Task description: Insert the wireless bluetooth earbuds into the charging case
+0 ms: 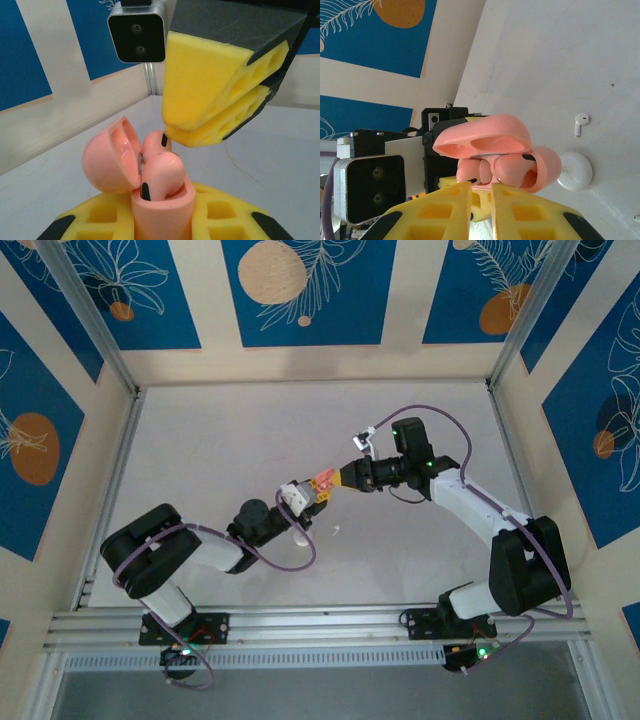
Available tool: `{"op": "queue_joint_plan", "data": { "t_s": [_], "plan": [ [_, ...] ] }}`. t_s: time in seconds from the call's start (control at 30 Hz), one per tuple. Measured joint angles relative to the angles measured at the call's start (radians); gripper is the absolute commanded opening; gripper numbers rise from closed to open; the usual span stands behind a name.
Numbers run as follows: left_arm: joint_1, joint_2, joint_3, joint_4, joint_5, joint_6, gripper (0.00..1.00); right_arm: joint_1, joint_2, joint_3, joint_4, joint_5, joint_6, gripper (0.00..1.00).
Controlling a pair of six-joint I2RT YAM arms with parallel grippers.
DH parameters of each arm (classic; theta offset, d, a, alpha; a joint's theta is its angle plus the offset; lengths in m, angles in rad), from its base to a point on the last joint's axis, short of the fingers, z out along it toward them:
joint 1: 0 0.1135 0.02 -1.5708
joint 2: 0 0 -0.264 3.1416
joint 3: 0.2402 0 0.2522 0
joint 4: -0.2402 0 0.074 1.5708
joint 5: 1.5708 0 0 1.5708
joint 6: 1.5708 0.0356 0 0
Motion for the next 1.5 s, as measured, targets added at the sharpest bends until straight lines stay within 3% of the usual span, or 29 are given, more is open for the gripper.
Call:
{"op": "queue_joint_plan", "data": {
  "t_s": [0.47,0.9,1.3,1.5],
  "plan": [
    [0.000,0.000,0.000,-0.005,0.018,0.000,0.14,-0.002,-0.015,0.000,0.006,0.006,-0.002,0.27],
    [-0.002,-0.020,-0.003,0.002,0.037,0.000,0.14,-0.055,-0.054,0.035,-0.110,0.054,-0.071,0.31],
    [-0.002,-0.020,-0.008,0.002,0.038,0.000,0.14,-0.018,-0.019,0.081,-0.172,0.098,-0.115,0.30],
    [-0.003,-0.020,-0.008,0.002,0.037,0.000,0.14,-0.005,0.000,0.084,-0.187,0.110,-0.127,0.23]
  ]
}}
